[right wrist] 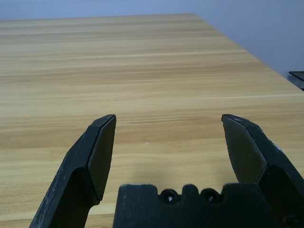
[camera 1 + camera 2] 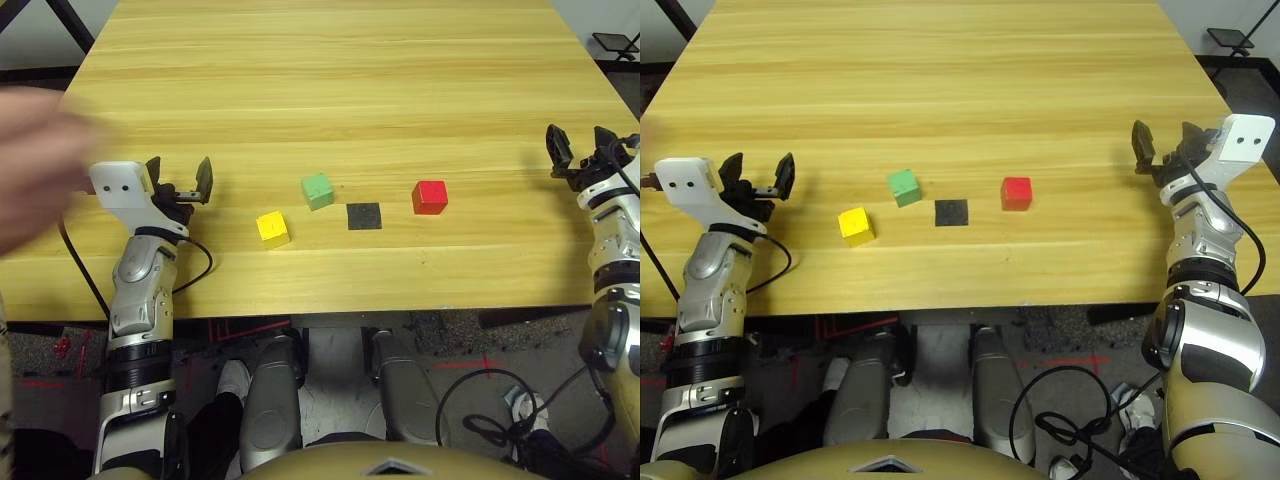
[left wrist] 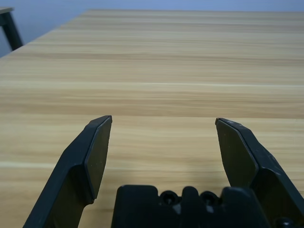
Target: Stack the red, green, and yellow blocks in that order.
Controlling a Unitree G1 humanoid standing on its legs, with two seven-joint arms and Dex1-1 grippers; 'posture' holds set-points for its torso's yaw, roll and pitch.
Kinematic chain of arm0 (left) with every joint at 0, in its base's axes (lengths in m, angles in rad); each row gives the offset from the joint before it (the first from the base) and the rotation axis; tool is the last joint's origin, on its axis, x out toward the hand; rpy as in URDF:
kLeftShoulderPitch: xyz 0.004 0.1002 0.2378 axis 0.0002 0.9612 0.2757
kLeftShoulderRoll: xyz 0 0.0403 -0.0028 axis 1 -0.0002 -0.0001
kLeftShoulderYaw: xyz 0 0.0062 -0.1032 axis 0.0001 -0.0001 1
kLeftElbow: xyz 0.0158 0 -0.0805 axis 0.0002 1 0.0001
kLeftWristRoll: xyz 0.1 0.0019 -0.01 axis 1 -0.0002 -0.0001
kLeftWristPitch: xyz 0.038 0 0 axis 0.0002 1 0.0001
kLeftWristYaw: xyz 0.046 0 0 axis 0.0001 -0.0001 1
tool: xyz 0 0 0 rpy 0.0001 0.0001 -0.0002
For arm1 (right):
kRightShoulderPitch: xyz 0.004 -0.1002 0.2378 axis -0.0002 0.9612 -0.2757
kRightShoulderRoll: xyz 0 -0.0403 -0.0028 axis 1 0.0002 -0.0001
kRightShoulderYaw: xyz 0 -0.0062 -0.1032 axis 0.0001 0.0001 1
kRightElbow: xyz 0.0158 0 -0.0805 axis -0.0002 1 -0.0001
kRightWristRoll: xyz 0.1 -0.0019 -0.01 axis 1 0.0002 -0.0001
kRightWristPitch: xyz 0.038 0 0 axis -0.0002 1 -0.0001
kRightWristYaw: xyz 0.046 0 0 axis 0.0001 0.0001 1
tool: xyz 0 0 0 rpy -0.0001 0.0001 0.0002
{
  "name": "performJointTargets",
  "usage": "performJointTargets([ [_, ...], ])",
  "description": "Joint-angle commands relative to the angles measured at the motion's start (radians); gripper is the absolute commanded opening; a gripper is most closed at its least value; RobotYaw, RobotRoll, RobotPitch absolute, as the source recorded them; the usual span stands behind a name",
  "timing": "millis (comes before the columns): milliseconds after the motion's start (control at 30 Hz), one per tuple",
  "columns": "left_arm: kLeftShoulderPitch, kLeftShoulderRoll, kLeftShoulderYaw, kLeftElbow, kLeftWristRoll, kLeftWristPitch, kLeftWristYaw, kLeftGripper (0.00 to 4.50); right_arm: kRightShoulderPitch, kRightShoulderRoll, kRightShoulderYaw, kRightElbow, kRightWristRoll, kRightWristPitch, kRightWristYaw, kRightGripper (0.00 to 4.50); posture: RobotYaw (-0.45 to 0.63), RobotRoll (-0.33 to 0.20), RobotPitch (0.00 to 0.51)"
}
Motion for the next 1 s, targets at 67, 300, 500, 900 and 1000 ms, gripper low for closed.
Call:
performJointTargets([
  [67, 0.051, -0.035, 0.065, 0.021, -0.028, 0.034, 0.071, 4.45, 0.049, -0.018, -0.015, 0.006, 0.001, 0.004, -0.013, 4.5, 0.08, -0.027, 0.237],
  [300, -0.066, 0.259, 0.023, -0.005, -0.176, 0.164, -0.344, 4.45, 0.062, -0.086, 0.097, -0.124, -0.004, 0.184, 0.342, 4.5, 0.09, -0.019, 0.258],
  [500, -0.251, 0.551, -0.079, 0.093, -0.197, 0.274, -0.707, 4.45, 0.067, -0.218, 0.283, -0.283, -0.046, 0.309, 0.776, 4.5, 0.12, -0.036, 0.253],
  [900, -0.315, 0.53, -0.252, -0.077, -0.219, 0.39, -0.921, 4.45, -0.133, -0.178, 0.558, -0.394, -0.1, 0.316, 1.036, 4.5, 0.17, -0.061, 0.237],
  [1000, -0.298, 0.508, -0.301, -0.106, -0.183, 0.36, -0.931, 4.45, -0.173, -0.151, 0.625, -0.381, -0.102, 0.29, 1.036, 4.5, 0.19, -0.062, 0.236],
])
